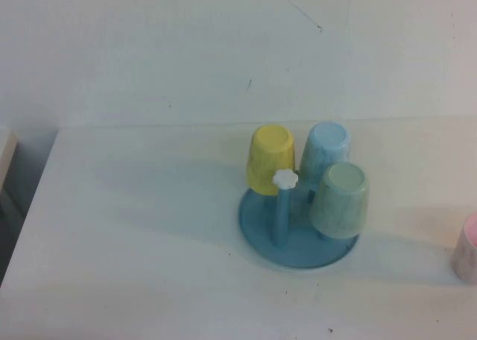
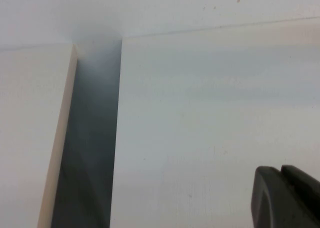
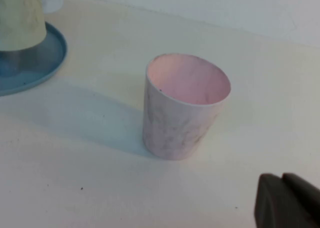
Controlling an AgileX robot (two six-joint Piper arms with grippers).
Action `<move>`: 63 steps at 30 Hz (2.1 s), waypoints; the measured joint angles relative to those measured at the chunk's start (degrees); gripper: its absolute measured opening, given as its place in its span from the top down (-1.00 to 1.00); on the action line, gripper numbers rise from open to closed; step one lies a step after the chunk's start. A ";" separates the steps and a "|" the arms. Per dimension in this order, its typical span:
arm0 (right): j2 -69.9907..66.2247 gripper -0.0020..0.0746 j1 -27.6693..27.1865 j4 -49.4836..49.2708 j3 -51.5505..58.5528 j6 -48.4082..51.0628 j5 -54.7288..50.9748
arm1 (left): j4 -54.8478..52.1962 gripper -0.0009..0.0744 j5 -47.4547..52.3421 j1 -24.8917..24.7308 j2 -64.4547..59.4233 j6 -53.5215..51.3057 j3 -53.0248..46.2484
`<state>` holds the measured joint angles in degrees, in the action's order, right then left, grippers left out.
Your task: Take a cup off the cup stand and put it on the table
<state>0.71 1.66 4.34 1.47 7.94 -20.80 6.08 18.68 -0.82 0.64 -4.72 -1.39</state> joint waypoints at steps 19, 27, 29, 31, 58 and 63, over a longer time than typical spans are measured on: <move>0.00 0.95 0.00 0.89 0.00 0.00 0.00 | 0.00 0.98 0.00 0.00 0.00 0.00 0.00; 0.00 0.95 0.00 2.26 0.00 0.00 0.00 | 0.00 0.98 0.00 0.00 0.00 0.00 0.00; 0.00 0.95 0.00 2.46 0.00 0.39 0.00 | 0.00 0.98 0.00 0.00 0.00 0.00 0.00; 0.00 0.95 0.00 3.36 0.00 1.03 0.00 | 0.00 0.98 0.00 0.00 0.00 0.00 0.00; 0.00 0.95 0.00 5.76 -0.04 1.57 3.92 | 0.00 0.98 0.00 0.00 0.00 0.00 0.00; 0.00 0.95 0.00 3.98 -9.78 -1.47 7.31 | 0.00 0.98 0.00 0.00 0.00 0.00 0.00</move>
<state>0.71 1.66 8.32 -8.31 6.47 -13.49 6.08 18.68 -0.82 0.64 -4.72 -1.39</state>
